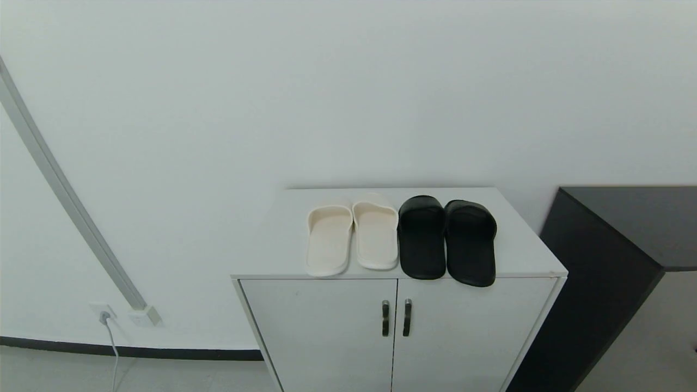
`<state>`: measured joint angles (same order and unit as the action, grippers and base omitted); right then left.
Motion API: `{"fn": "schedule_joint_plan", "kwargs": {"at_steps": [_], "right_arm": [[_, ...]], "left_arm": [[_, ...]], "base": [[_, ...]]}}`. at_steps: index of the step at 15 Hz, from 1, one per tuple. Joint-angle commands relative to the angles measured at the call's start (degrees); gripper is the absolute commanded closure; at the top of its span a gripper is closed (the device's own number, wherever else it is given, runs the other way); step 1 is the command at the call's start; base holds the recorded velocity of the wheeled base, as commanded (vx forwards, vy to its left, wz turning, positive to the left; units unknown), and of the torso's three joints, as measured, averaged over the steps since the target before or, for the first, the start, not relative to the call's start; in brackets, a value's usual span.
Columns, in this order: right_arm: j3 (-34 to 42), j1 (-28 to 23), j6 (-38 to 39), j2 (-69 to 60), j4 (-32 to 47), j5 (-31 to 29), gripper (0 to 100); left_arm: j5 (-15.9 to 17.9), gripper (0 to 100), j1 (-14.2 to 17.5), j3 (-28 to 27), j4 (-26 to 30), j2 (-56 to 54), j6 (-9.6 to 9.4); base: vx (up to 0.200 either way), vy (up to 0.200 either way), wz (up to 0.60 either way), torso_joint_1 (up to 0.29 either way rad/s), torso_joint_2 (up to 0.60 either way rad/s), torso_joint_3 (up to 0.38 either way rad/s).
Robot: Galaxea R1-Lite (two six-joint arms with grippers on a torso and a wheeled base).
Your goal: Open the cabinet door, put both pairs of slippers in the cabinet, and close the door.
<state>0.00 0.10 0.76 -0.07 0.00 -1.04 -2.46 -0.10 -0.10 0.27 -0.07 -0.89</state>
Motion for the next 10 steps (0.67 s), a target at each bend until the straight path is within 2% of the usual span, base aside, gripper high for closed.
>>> {"fn": "schedule_joint_plan", "kwargs": {"at_steps": [1, 7, 8, 9, 10], "right_arm": [[0.0, 0.1, 0.0, 0.1, 0.0, 0.0, 0], [0.0, 0.0, -0.3, 0.1, -0.2, -0.5, 0], [-3.3, 0.0, 0.9, 0.7, -2.0, -0.8, 0], [-12.8, 0.4, 4.9, 5.5, -1.7, -0.5, 0], [-17.1, 1.9, 5.9, 10.9, 1.9, 1.6, 0]], "left_arm": [[0.0, 100, 0.0, 0.0, 0.0, 0.1, 0.01], [0.0, 100, 0.0, 0.0, 0.0, 0.1, 0.01], [0.0, 100, 0.0, 0.0, 0.0, 0.1, 0.1], [0.0, 100, 0.0, 0.0, 0.0, 0.1, 0.1], [0.0, 100, 0.0, 0.0, 0.0, 0.1, 0.01]], "base": [[0.0, 0.0, 0.0, 0.0, 0.0, 0.0], [0.0, 0.0, 0.0, 0.0, 0.0, 0.0], [0.0, 0.0, 0.0, 0.0, 0.0, 0.0], [0.0, 0.0, 0.0, 0.0, 0.0, 0.0], [0.0, 0.0, 0.0, 0.0, 0.0, 0.0]]}}
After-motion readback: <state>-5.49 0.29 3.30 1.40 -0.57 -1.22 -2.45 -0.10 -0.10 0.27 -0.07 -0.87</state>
